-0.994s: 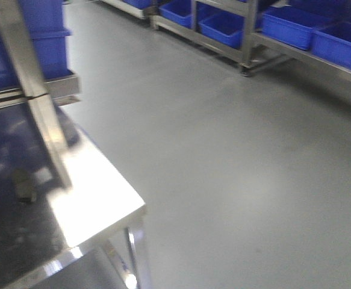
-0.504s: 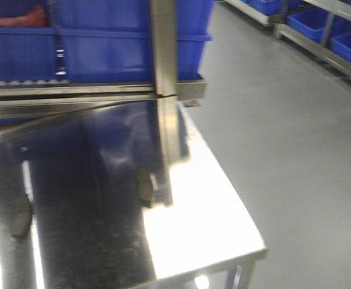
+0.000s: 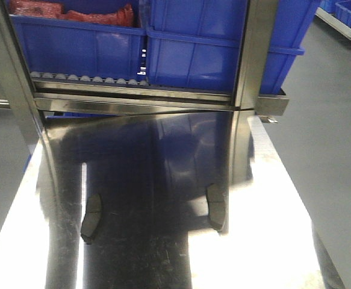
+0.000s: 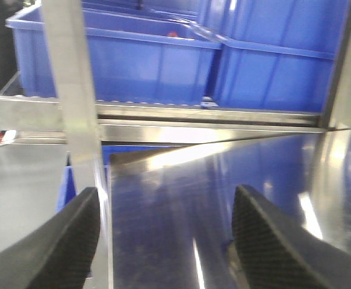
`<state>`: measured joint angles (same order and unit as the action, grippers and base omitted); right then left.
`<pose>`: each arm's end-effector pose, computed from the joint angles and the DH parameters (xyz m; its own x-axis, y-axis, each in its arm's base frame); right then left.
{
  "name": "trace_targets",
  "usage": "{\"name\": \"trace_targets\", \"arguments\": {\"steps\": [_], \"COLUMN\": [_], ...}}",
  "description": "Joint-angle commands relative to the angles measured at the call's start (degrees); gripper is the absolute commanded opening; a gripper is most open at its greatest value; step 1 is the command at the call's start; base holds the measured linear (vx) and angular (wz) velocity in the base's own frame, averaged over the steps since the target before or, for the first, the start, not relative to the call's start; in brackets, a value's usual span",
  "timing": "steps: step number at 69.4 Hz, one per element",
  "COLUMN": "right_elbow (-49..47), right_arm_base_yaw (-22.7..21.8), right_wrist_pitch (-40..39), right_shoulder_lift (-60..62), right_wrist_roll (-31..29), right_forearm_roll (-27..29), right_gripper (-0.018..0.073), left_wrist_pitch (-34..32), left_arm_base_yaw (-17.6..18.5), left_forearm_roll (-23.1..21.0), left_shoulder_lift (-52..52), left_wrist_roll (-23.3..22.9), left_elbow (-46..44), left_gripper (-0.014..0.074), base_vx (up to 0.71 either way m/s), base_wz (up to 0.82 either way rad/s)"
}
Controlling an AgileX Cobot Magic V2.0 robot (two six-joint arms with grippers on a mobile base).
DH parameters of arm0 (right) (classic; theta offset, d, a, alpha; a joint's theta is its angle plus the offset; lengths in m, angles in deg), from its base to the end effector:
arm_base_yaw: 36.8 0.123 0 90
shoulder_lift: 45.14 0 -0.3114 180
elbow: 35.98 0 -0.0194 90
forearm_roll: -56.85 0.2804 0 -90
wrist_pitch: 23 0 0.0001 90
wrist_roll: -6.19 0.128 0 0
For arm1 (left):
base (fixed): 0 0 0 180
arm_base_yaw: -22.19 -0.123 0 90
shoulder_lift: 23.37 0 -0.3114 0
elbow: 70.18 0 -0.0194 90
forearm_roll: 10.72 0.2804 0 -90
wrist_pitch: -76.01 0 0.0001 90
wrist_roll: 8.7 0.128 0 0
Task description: Move and align brake pads A on conveyor
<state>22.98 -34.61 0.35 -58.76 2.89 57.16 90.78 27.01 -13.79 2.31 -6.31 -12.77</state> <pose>0.0863 0.0036 0.2855 -0.1010 -0.0565 -0.9933 -0.0457 0.9976 -0.0521 0.1216 -0.0120 0.2934 -0.1369 0.0014 -0.9906 0.0961 0.9953 -0.0119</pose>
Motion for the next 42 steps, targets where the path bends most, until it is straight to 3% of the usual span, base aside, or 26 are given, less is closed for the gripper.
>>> {"name": "trace_targets", "arguments": {"steps": [1, 42], "right_elbow": [-1.53, -1.53], "right_arm_base_yaw": [-0.39, -0.39], "right_wrist_pitch": [-4.37, -4.37], "right_shoulder_lift": [-1.09, -1.09], "right_wrist_roll": [-0.49, -0.49], "right_forearm_roll": [-0.32, -0.32], "right_gripper": [0.0435, 0.0435], "left_wrist_pitch": [-4.23, -4.23], "left_arm_base_yaw": [0.33, 0.33], "left_forearm_roll": [-0.52, -0.52], "left_shoulder_lift": [0.47, 0.47], "left_wrist_roll": [0.04, 0.04], "left_elbow": [-1.44, -1.44], "left_gripper": [0.0461, 0.0461], "base_vx": [0.06, 0.03], "base_wz": [0.21, 0.12]}}
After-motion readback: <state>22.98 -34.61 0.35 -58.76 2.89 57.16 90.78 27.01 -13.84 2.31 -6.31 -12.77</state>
